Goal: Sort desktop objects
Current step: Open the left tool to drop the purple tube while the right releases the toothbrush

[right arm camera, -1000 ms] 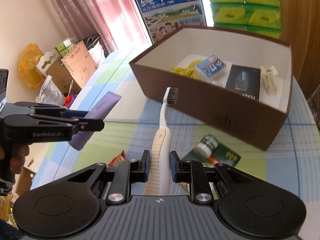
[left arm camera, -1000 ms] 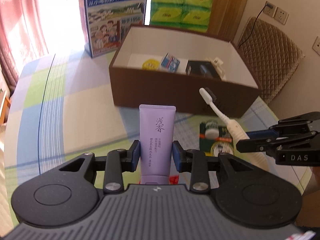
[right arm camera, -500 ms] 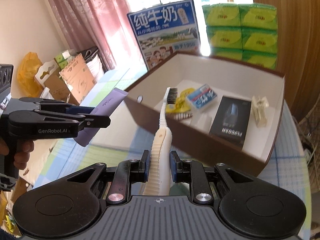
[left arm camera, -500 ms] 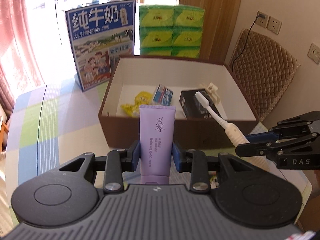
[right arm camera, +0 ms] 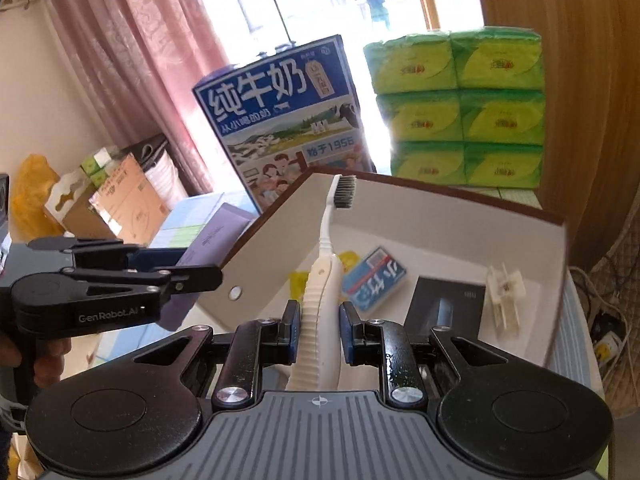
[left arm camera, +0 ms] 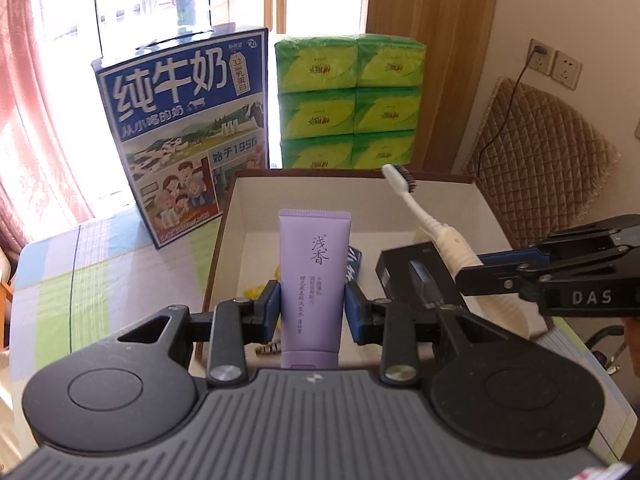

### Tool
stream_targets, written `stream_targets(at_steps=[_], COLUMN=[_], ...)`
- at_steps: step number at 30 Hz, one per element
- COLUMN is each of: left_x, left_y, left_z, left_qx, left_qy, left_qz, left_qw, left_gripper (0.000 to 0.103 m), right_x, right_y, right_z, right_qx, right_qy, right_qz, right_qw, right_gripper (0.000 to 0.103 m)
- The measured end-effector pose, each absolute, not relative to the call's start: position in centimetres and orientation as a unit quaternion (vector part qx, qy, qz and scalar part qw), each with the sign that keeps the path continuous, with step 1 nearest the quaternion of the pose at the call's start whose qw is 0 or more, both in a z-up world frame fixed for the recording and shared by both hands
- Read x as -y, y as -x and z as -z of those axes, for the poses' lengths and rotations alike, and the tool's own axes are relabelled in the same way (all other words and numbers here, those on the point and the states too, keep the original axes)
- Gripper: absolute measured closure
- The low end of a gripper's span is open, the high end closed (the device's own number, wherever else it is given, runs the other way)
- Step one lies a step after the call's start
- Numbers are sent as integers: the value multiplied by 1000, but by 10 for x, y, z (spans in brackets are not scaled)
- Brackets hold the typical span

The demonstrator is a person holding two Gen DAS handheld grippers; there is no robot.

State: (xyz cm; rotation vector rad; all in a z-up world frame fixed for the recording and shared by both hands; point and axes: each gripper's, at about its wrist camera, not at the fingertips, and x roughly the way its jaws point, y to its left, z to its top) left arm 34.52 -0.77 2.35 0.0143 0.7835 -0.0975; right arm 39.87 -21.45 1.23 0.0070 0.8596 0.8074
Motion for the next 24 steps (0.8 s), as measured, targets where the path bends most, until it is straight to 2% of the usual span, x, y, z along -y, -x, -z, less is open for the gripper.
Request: stream_targets(at_steps=[6, 13, 24], left_x=[5, -1, 6], left_y=[-404, -458, -502], left_z=[-1, 35, 67], left_qx=[-418, -459, -482], left_qy=[-6, -9, -55], left_qz=[41, 27, 19], left_qw=[907, 888, 874], left_gripper=[74, 74, 74], right_x=[191, 184, 178], right_y=[-444, -485, -512], right_z=[18, 59, 73], right_qx=[-459, -520, -543], right_qy=[15, -34, -53], right_qz=[-339, -284, -249], right_qw=[821, 805, 800], right_gripper=[85, 85, 85])
